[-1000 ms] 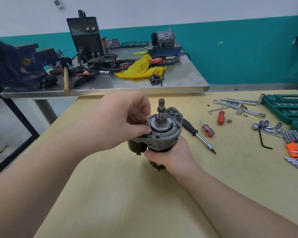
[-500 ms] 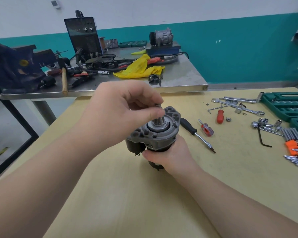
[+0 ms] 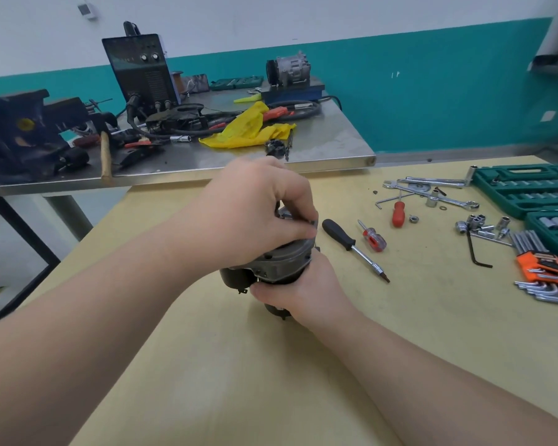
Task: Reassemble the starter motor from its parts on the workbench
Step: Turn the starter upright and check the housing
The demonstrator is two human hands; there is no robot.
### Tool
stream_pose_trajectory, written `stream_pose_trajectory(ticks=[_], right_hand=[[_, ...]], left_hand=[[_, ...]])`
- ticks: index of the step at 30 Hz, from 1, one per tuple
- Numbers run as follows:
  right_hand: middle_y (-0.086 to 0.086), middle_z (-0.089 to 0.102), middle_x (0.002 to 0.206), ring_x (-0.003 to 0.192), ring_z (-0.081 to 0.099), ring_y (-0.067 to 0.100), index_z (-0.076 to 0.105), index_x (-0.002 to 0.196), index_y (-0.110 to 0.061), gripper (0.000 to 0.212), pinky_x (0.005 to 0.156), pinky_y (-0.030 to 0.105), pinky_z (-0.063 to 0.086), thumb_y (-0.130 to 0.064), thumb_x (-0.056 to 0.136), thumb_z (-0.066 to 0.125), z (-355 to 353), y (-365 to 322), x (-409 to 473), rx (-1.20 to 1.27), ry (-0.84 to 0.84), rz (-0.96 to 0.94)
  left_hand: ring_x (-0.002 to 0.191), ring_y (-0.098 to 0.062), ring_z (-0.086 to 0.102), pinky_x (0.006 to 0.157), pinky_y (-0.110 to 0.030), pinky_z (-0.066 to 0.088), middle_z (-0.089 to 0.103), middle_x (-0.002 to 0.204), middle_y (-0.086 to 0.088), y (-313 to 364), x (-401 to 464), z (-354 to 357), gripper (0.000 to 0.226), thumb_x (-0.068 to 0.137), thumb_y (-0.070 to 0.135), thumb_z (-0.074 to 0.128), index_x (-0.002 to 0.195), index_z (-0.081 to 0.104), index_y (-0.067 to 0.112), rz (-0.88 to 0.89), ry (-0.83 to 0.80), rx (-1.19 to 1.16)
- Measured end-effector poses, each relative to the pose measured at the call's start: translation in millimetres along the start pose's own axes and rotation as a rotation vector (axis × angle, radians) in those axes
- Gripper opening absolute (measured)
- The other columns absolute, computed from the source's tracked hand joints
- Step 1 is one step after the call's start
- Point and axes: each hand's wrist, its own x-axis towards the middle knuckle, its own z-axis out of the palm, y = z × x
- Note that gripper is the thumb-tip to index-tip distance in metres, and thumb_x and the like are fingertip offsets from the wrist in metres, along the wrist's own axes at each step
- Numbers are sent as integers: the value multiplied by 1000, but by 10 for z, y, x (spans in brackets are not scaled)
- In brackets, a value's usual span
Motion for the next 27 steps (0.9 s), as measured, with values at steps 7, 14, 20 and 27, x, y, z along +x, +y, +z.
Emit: stream_pose_trajectory(ticks=[7, 14, 20, 27], right_hand=[[-10, 76, 81, 63, 70, 3, 69, 97, -34, 42, 52, 17, 52, -24, 62, 89, -10, -4, -7, -3, 7, 3], [-7, 76, 78, 60, 69, 5, 70, 100, -31, 42, 51, 19, 54, -15, 67, 89, -39, -20, -16, -7, -24, 7], [-9, 77, 82, 64, 71, 5, 70, 103, -28, 44, 54, 18, 55, -19, 64, 89, -35, -3, -17, 7, -16, -1], [-11, 78, 85, 72, 72, 5, 71, 102, -30, 42, 58, 18, 54, -28, 64, 86, -28, 55, -1, -24, -2, -25]], left_hand=[[126, -6, 43, 88, -23, 33, 67, 120, 27, -33, 78, -11, 14, 89, 47, 73, 93, 85, 41, 22, -167, 163], [124, -6, 45, 94, -24, 41, 66, 130, 24, -81, 72, -107, 29, 93, 22, 69, 106, 86, 42, 61, -253, 131], [134, -13, 42, 108, -44, 46, 61, 141, 21, -125, 56, -140, 38, 98, 15, 65, 110, 84, 45, 112, -275, 148], [156, -10, 29, 123, -34, 33, 30, 170, 18, -341, -161, 7, 50, 101, 44, 64, 150, 54, 52, 156, -5, 78]])
